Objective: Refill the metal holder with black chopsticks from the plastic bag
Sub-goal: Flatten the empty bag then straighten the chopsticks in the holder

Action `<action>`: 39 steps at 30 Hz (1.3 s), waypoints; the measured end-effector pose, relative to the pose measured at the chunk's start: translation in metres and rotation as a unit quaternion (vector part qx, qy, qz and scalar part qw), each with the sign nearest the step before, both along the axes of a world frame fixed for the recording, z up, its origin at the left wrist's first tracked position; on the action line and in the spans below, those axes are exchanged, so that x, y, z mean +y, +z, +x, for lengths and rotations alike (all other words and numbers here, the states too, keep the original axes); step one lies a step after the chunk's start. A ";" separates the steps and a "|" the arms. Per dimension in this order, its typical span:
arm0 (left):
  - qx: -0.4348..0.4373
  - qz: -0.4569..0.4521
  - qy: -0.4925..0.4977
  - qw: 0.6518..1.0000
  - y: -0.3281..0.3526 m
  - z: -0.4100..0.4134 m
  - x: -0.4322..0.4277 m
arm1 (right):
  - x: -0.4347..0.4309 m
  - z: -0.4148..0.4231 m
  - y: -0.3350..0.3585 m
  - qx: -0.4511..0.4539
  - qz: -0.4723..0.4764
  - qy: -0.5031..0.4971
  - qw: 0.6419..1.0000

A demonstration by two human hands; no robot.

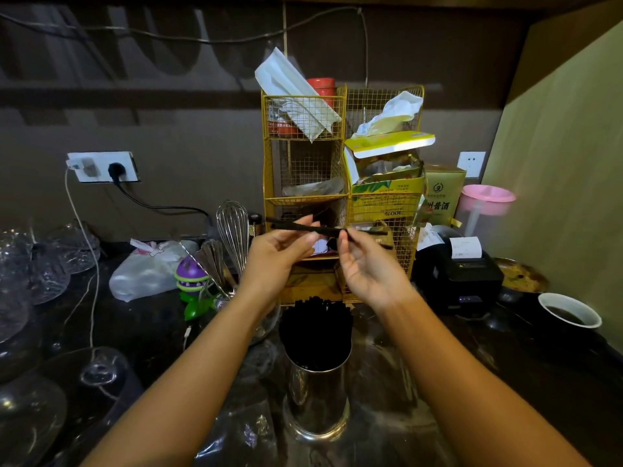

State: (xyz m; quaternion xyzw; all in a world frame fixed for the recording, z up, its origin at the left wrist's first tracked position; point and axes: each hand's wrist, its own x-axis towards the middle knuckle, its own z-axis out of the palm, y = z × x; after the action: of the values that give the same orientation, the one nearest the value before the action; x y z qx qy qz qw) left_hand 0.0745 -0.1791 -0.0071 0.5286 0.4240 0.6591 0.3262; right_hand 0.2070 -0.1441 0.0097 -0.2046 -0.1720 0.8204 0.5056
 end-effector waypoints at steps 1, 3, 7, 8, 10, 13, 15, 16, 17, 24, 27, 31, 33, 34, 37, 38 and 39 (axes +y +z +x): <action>-0.019 0.011 0.007 1.000 0.002 0.003 0.001 | -0.002 -0.003 -0.002 0.013 -0.013 0.009 1.000; -0.026 0.030 0.024 0.999 0.007 0.008 0.003 | -0.004 -0.009 -0.005 0.037 -0.030 0.017 0.999; -0.018 0.060 0.033 0.997 0.018 0.011 0.000 | -0.007 -0.013 -0.011 0.052 -0.031 0.053 0.997; -0.014 0.064 0.037 0.997 0.023 0.010 -0.001 | -0.007 -0.012 -0.013 0.034 -0.025 0.070 0.997; -0.010 0.071 0.046 0.996 0.036 0.005 -0.003 | -0.006 -0.006 -0.017 -0.046 -0.009 0.101 0.994; 0.040 0.070 0.066 0.995 0.055 -0.008 -0.008 | -0.004 0.009 -0.020 -0.247 0.052 0.122 0.960; 0.076 0.056 0.060 0.994 0.063 -0.017 -0.011 | -0.004 0.019 -0.020 -0.369 0.126 0.114 0.914; 0.087 0.047 0.049 0.994 0.064 -0.021 -0.011 | -0.005 0.023 -0.019 -0.421 0.171 0.095 0.886; 0.097 0.036 0.037 0.994 0.064 -0.023 -0.011 | -0.006 0.026 -0.017 -0.456 0.215 0.069 0.861; 0.191 -0.042 -0.066 0.978 0.035 -0.007 -0.010 | -0.017 0.020 0.007 -0.439 0.473 -0.035 0.763; 0.209 -0.043 -0.099 0.972 0.022 0.002 -0.011 | -0.017 0.012 0.003 -0.452 0.532 -0.051 0.714; 0.245 -0.043 -0.090 0.964 0.008 0.008 -0.015 | -0.013 0.007 -0.013 -0.517 0.571 -0.108 0.629; 0.270 -0.070 -0.063 0.958 -0.001 0.010 -0.016 | -0.012 0.007 -0.022 -0.543 0.591 -0.133 0.581; 0.287 -0.083 -0.051 0.953 -0.006 0.010 -0.016 | -0.012 0.007 -0.027 -0.550 0.594 -0.143 0.570; 0.347 -0.093 -0.033 0.933 -0.020 0.011 -0.017 | -0.015 0.008 -0.043 -0.560 0.571 -0.137 0.584; 0.364 -0.095 -0.025 0.926 -0.025 0.011 -0.017 | -0.016 0.009 -0.048 -0.567 0.566 -0.129 0.585; 0.379 -0.096 -0.023 0.920 -0.030 0.011 -0.017 | -0.017 0.010 -0.054 -0.572 0.565 -0.126 0.582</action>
State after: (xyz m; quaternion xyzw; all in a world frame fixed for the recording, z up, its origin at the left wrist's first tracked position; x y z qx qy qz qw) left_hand 0.0854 -0.1963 -0.0371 0.7146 0.5646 0.3581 0.2057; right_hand 0.2171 -0.1615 -0.0438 -0.3241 -0.8265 0.1995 0.4149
